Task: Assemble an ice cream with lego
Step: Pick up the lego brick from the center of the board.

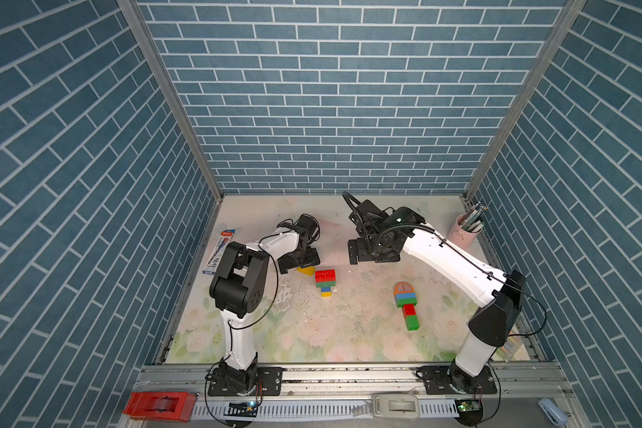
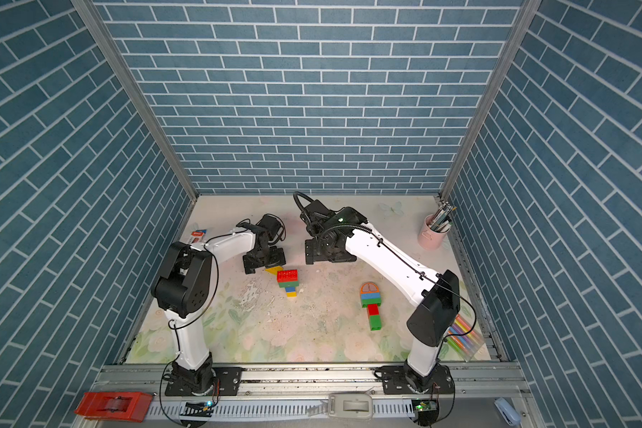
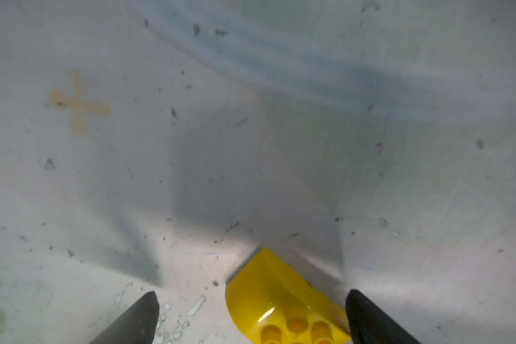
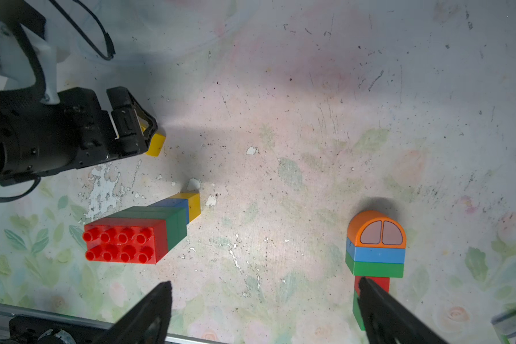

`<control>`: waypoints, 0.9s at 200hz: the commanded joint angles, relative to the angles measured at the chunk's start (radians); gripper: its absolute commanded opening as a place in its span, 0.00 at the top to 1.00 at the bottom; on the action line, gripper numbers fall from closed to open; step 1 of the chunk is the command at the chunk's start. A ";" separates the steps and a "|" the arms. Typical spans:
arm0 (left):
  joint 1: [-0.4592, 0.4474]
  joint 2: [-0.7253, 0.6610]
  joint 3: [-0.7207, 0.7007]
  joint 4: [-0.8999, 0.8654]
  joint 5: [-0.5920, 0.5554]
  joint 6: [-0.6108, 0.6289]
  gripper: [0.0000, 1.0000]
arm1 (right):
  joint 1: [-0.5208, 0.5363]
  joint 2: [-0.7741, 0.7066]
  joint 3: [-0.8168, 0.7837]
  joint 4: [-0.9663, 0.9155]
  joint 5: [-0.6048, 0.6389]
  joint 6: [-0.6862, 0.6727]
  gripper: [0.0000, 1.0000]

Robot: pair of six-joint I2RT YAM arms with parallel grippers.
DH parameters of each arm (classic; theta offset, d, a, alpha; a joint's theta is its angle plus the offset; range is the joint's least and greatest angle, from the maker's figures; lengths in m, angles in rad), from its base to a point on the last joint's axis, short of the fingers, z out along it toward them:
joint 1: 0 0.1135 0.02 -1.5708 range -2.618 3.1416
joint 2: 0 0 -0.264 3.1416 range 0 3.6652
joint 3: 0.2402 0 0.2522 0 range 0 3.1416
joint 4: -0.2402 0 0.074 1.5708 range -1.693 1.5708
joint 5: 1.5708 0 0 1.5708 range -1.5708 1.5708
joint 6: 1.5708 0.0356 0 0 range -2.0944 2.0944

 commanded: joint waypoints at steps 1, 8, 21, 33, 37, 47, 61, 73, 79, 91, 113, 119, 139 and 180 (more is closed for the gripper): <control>0.005 -0.073 -0.061 -0.027 -0.014 -0.004 0.02 | -0.004 -0.025 -0.001 -0.001 -0.011 -0.013 0.02; 0.007 -0.092 -0.083 -0.021 -0.012 -0.010 0.02 | -0.004 -0.023 0.000 0.001 -0.015 -0.013 0.02; 0.016 -0.119 -0.115 -0.008 0.004 -0.019 0.04 | -0.005 -0.017 0.000 0.003 -0.018 -0.013 0.02; 0.023 -0.135 -0.141 0.010 0.026 -0.032 0.07 | -0.004 -0.014 0.002 0.006 -0.024 -0.013 0.02; 0.025 -0.140 -0.149 0.020 0.033 -0.037 0.08 | -0.005 -0.012 0.002 0.006 -0.024 -0.012 0.02; 0.029 -0.147 -0.167 0.049 0.051 -0.048 0.13 | -0.004 -0.011 0.002 0.008 -0.025 -0.013 0.02; 0.032 -0.148 -0.180 0.093 0.080 -0.059 0.20 | -0.004 -0.012 0.002 0.009 -0.026 -0.012 0.02; 0.033 -0.138 -0.172 0.106 0.092 -0.063 0.24 | -0.005 -0.011 0.002 0.008 -0.025 -0.012 0.02; 0.033 -0.135 -0.171 0.118 0.098 -0.064 0.26 | -0.004 -0.012 0.000 0.008 -0.025 -0.012 0.02; 0.033 -0.130 -0.170 0.135 0.105 -0.065 0.31 | -0.004 -0.017 -0.005 0.008 -0.023 -0.009 0.02; 0.033 -0.121 -0.166 0.137 0.108 -0.058 0.41 | -0.004 -0.028 -0.015 0.008 -0.014 -0.005 0.02; 0.033 -0.120 -0.167 0.137 0.108 -0.058 0.44 | -0.005 -0.029 -0.018 0.008 -0.011 -0.004 0.02; 0.034 -0.123 -0.172 0.139 0.111 -0.054 0.52 | -0.006 -0.031 -0.022 0.008 -0.011 -0.004 0.02; 0.033 -0.108 -0.178 0.135 0.128 -0.044 0.54 | -0.006 -0.024 -0.020 0.010 -0.021 -0.002 0.02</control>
